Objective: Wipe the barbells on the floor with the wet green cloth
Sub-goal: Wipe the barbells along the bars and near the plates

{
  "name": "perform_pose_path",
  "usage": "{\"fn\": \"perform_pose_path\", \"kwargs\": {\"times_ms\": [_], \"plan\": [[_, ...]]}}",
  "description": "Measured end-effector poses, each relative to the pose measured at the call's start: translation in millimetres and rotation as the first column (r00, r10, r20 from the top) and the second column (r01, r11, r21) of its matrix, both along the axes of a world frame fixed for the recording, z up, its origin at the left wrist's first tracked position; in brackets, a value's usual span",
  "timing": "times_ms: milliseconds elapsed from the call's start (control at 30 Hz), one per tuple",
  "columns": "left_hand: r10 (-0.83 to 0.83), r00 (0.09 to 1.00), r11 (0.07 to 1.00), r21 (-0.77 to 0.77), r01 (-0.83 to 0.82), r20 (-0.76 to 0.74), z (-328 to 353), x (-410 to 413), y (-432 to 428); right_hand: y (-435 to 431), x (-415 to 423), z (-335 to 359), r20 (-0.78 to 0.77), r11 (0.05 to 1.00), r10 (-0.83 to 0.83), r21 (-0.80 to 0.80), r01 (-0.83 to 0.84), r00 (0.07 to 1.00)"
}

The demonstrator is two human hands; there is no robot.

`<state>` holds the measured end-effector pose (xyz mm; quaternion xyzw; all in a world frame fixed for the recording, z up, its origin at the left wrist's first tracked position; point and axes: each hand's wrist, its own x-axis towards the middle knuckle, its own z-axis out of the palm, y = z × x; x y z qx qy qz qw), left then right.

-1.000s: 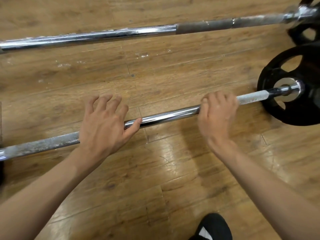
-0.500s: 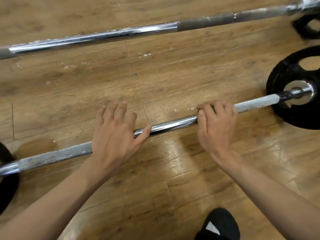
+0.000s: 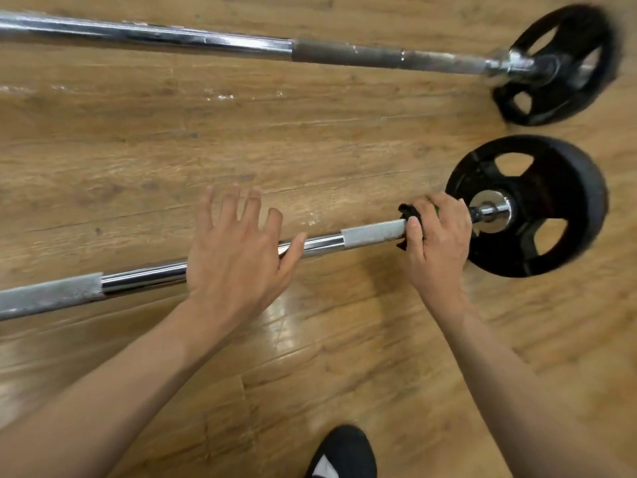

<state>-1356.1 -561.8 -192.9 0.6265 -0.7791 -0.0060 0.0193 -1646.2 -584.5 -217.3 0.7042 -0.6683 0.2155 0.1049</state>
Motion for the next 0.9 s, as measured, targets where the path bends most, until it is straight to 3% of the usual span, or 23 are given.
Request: {"fn": "perform_pose_path", "kwargs": {"times_ms": [133, 267, 333, 400, 567, 733, 900], "plan": [[0.028, 1.0, 0.999, 0.016, -0.028, -0.003, 2, -6, -8, -5, 45, -1, 0.177, 0.988, -0.145, -0.031, 0.153, 0.973], [0.013, 1.0, 1.0, 0.017, -0.014, 0.019, 4, -3, -15, 13, 115, -5, 0.148, 0.996, 0.093, -0.024, -0.09, 0.985], [0.015, 1.0, 1.0, 0.02, -0.016, 0.021, 4, -1, -19, 8, 100, -1, 0.049, 0.964, 0.266, -0.014, -0.265, 0.963], [0.013, 1.0, 1.0, 0.02, -0.013, 0.02, 4, 0, -22, -2, 60, 0, -0.048, 0.95, 0.312, 0.014, -0.312, 0.949], [0.026, 0.999, 1.0, 0.006, -0.026, 0.025, 5, 0, -29, -30, -39, -2, 0.05, 0.991, -0.127, 0.035, 0.126, 0.991], [0.025, 0.999, 1.0, 0.006, -0.025, 0.034, 5, 2, -39, -52, -8, 4, 0.306, 0.969, -0.229, -0.016, 0.246, 0.924], [0.038, 0.999, 0.999, -0.014, -0.037, 0.01, 4, 2, -43, -25, 62, -5, 0.156, 0.995, 0.097, -0.039, -0.092, 0.983]]}}
